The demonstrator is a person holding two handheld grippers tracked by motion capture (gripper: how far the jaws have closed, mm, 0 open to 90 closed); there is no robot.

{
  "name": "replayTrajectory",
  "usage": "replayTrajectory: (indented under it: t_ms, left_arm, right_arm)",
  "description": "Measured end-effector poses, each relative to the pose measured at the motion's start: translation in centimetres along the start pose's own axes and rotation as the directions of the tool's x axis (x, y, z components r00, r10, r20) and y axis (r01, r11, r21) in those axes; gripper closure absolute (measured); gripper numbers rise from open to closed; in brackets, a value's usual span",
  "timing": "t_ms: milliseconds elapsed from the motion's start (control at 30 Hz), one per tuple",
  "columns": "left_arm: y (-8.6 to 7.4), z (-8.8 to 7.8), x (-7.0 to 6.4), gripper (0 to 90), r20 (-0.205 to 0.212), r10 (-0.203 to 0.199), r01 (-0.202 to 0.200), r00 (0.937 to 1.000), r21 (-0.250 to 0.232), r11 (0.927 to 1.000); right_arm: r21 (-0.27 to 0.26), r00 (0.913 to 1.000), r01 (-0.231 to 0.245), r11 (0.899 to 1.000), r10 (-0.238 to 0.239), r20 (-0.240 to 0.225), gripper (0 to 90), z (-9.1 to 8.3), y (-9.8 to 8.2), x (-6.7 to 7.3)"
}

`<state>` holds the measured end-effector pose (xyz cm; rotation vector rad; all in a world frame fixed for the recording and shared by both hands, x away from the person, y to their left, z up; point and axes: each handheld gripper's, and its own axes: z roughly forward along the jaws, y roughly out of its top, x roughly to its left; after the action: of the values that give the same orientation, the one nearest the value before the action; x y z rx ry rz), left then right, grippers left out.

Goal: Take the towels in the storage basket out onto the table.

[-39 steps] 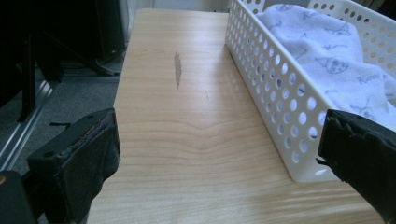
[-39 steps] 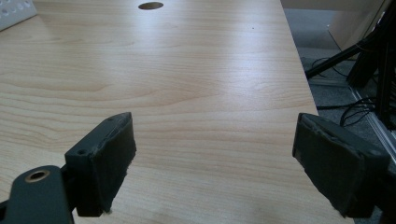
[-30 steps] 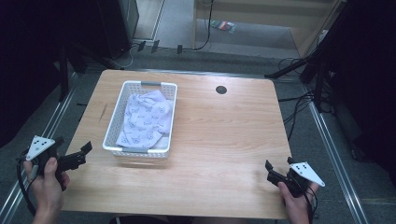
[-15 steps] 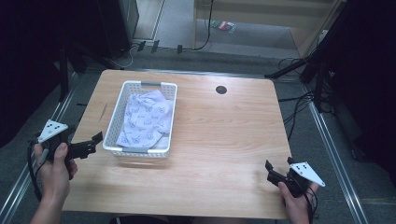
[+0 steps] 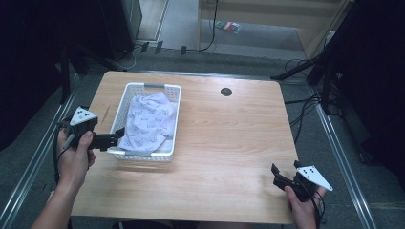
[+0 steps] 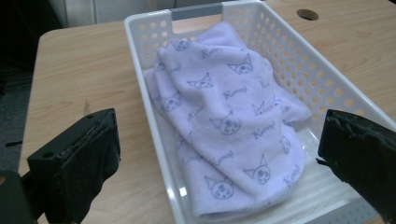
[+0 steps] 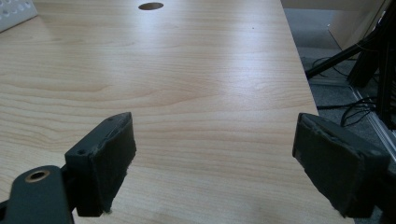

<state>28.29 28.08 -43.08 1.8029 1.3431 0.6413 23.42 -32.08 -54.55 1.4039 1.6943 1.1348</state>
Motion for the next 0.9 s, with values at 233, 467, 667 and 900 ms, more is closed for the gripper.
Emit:
replayTrajectory:
  t_ms: [233,467,667,900]
  left_arm:
    - [1.2,1.7,-0.8,0.0,0.022,0.025,-0.027,0.9994,0.053,0.9982]
    - [2.0,3.9,-1.5,0.0,0.057,0.029,-0.034,0.9979,0.097,0.9947]
    - [2.3,6.1,-1.8,0.0,0.052,0.020,-0.027,0.9984,0.151,0.9882]
    - [2.5,8.2,-1.9,0.0,0.026,0.025,-0.030,0.9993,0.209,0.9774]
  right_arm:
    - [-0.001,1.0000,-0.001,1.000,0.001,-0.001,13.5,0.0,0.0,0.0]
    - [-0.001,1.0000,-0.003,1.000,0.003,-0.003,13.5,0.0,0.0,0.0]
    - [-0.002,1.0000,-0.005,1.000,0.005,-0.003,13.5,0.0,0.0,0.0]
    - [-0.003,1.0000,-0.006,1.000,0.006,-0.006,13.5,-0.1,0.0,0.0]
